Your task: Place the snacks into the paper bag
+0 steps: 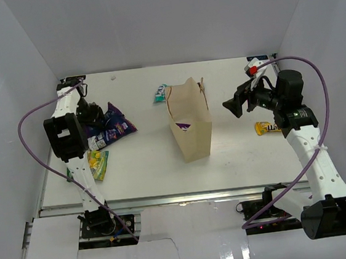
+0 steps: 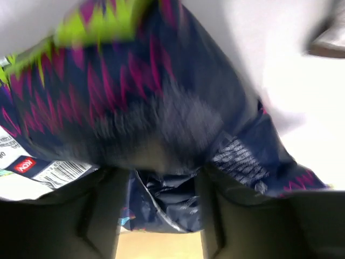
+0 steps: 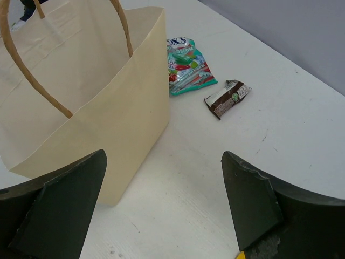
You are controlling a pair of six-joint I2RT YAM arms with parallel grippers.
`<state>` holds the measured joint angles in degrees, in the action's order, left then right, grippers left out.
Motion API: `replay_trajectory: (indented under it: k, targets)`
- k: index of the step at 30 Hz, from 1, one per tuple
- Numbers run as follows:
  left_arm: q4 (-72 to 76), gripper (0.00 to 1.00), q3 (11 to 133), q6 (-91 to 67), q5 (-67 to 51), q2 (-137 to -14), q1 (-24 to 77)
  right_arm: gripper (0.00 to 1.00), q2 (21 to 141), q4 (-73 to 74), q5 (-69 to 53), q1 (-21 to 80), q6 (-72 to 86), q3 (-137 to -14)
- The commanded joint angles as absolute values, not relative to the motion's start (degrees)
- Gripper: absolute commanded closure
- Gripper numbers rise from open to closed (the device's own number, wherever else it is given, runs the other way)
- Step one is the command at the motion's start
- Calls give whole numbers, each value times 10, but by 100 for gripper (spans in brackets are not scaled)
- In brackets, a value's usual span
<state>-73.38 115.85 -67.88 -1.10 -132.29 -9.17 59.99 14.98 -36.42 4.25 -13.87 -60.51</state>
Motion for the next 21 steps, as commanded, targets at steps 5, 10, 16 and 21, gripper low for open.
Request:
replay_trajectory:
  k: [5, 10, 16, 21]
  targets:
    - [-730, 94, 1110, -643, -29, -1301, -95, 8, 578, 133, -383, 24, -131, -592]
    - [-687, 100, 1122, -564, -45, -1228, -95, 8, 578, 131, -388, 19, -128, -595]
    - [-470, 100, 982, -420, -155, -1054, -94, 8, 576, 132, -395, 16, -124, -597]
    - [-261, 100, 835, -365, -278, -893, -95, 8, 576, 128, -401, 13, -116, -598]
